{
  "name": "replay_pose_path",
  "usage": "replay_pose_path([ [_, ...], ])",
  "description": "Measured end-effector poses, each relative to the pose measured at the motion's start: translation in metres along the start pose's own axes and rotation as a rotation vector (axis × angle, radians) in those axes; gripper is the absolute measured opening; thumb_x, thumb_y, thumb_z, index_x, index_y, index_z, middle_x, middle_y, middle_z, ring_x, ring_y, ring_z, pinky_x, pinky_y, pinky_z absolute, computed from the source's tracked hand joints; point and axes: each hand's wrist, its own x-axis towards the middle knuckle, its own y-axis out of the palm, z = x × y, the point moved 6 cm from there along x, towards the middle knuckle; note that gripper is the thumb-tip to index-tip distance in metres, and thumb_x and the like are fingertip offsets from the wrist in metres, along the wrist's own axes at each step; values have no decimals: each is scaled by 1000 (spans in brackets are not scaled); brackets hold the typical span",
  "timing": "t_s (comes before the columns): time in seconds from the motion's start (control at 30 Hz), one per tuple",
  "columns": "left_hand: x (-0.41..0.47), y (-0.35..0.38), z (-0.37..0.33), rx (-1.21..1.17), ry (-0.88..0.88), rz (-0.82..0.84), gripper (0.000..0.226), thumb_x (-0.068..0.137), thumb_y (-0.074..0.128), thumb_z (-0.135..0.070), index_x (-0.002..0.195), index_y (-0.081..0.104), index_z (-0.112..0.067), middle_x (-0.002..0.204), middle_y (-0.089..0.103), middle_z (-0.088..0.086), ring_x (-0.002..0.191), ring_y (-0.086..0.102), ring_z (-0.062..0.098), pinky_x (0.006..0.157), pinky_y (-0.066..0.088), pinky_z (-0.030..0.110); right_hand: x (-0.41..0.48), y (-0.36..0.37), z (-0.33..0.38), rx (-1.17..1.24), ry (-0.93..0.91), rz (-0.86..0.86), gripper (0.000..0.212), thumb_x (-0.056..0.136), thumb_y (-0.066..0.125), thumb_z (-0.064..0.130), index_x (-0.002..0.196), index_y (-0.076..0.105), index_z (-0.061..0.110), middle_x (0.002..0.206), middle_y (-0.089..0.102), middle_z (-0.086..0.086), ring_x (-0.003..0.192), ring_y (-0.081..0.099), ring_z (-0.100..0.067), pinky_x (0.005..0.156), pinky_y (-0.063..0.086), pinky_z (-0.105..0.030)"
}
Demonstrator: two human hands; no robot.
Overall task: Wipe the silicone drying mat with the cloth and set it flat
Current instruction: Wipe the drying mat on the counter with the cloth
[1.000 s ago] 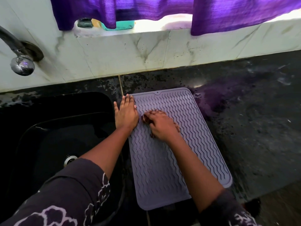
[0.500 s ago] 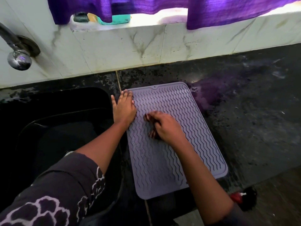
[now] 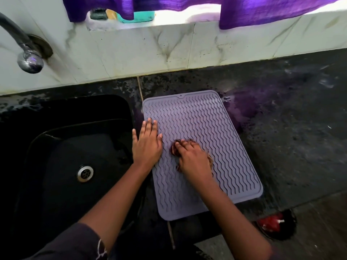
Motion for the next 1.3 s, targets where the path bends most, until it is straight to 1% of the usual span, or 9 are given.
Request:
replay_pose_path([
  [0.2,-2,-1,-1,-12,-1,-9,54,99,23,-36,149,17,-18,158,16,1,146,8,16,115,-4,47,11,-20,-10,199,-23,9,38,91,44,15,128,50,22,126,57,-3,110,53,-21,93,46,-39],
  [0.33,-3,-3,-2,0,-10,-14,54,99,23,-36,149,17,-19,158,16,1,146,7,15,115,-4,47,51,-25,-6,81,5,-85,43,94,37,16,137,38,20,141,44,-6,127,37,-26,100,38,-46],
  [0.6,-4,-4,-2,-7,-22,-13,53,99,24,-36,150,17,-20,158,14,0,146,7,15,115,-5,47,-18,-7,-13,-35,-25,37,45,93,44,17,137,39,19,140,45,-8,128,41,-28,103,38,-49],
  [0.7,-5,-5,-2,-18,-18,-12,53,99,23,-35,150,16,-20,158,14,0,146,6,14,115,-6,46,-25,-17,-21,72,-33,125,35,92,47,15,125,54,22,110,64,-3,93,62,-19,80,54,-35],
  [0.8,-5,-5,-2,-29,-18,-5,54,99,23,-36,150,16,-20,158,13,0,146,5,14,115,-7,46,2,-37,-34,320,95,115,33,92,47,16,122,56,27,82,59,10,60,56,-5,45,45,-12],
  [0.9,-6,-6,-3,-28,-12,-12,53,100,23,-36,150,16,-19,158,13,0,146,5,14,115,-7,46,38,-43,-29,271,9,-46,39,93,43,16,131,47,22,124,57,0,101,57,-15,82,49,-27],
  [0.97,-6,-6,-3,-25,-11,-12,53,99,23,-36,150,17,-19,158,14,0,146,6,15,115,-6,46,49,-28,-24,153,-55,18,45,93,40,21,138,37,23,144,40,-2,131,36,-21,107,32,-44],
  [1.07,-6,-6,-3,-17,-17,-17,53,99,24,-36,150,18,-19,158,15,0,146,7,15,115,-6,47,43,-13,-24,86,-83,39,49,93,40,26,141,32,23,149,34,-2,138,26,-23,111,24,-50],
  [1.3,-5,-6,-3,-18,-31,-7,53,99,23,-36,149,18,-20,158,15,0,146,7,14,114,-7,47,-22,-11,-26,-25,-113,152,43,94,42,25,137,39,25,140,47,-3,124,45,-23,103,39,-39],
])
